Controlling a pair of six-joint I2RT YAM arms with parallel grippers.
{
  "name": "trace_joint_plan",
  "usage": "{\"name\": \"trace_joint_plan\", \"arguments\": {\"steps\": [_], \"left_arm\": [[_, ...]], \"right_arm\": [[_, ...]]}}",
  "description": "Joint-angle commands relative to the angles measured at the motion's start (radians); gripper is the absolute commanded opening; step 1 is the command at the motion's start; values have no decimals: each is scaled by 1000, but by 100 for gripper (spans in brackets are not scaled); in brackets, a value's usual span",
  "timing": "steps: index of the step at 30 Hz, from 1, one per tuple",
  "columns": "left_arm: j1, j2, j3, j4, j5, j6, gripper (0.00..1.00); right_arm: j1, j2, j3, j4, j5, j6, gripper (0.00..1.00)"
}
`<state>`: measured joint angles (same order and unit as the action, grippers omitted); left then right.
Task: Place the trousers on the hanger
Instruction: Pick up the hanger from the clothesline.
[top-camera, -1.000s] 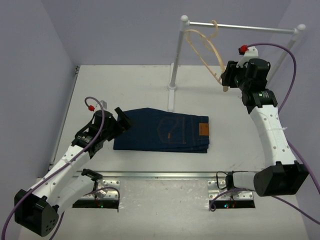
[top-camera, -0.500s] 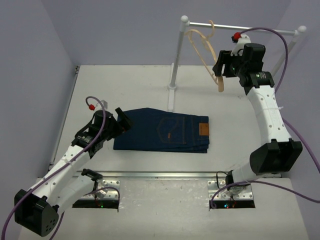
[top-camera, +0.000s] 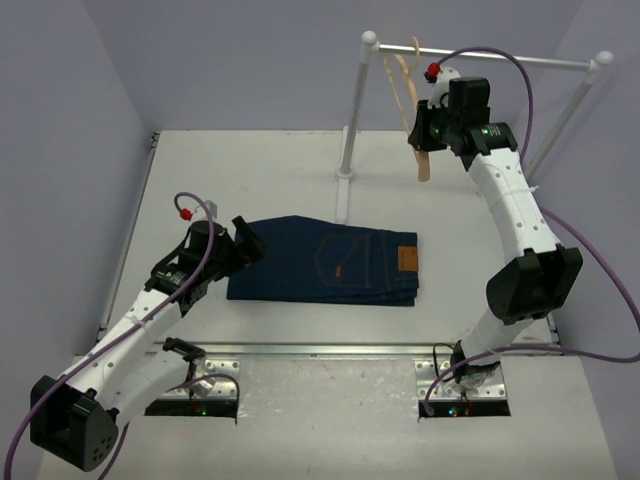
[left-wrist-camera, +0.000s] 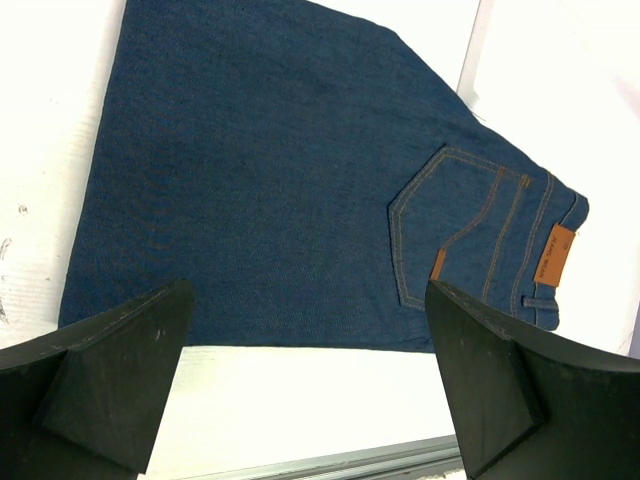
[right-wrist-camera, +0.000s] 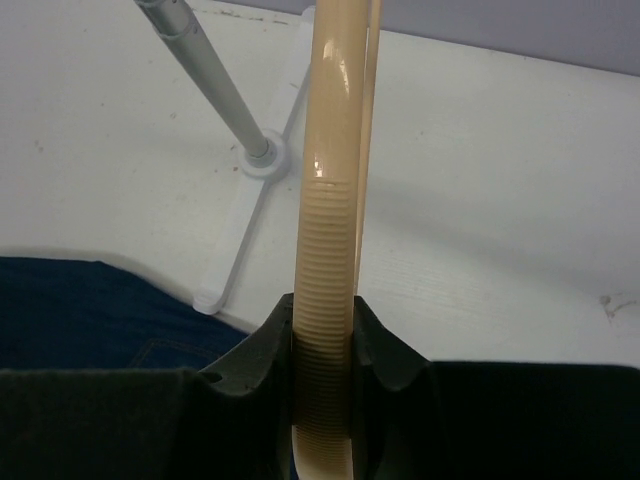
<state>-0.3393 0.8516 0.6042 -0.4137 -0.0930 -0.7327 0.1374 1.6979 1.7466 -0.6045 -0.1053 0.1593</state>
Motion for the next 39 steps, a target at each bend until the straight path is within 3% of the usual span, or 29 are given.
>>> {"name": "trace_joint_plan", "arguments": {"steps": [1,14,18,23,27,33,37,39], "left_arm": [[11,10,-14,61,14,21,100],[15,8,-15,31,-11,6,100],[21,7,4,6,-34,0,100],[29,12,30,-23,-42,-6,100],[31,4,33,-29,-28,-18,100],[41,23,64,-107,-106,-69,100],[113,112,98,-137,-63,-10,100],[242,185,93,-124,69,46,100]], "right_arm": [[19,-36,76,45,97,12,0],[21,-218,-11,182,221,93,0],[21,-262,-2,91,235,105,0],[21,-426,-217,151,218,127,0],[21,-473,-274,153,200,127,0],[21,-634,-456,154,75,264,0],[24,-787,-665,263,-49,329,0],[30,-923,-841,402,-180,367,0]]}}
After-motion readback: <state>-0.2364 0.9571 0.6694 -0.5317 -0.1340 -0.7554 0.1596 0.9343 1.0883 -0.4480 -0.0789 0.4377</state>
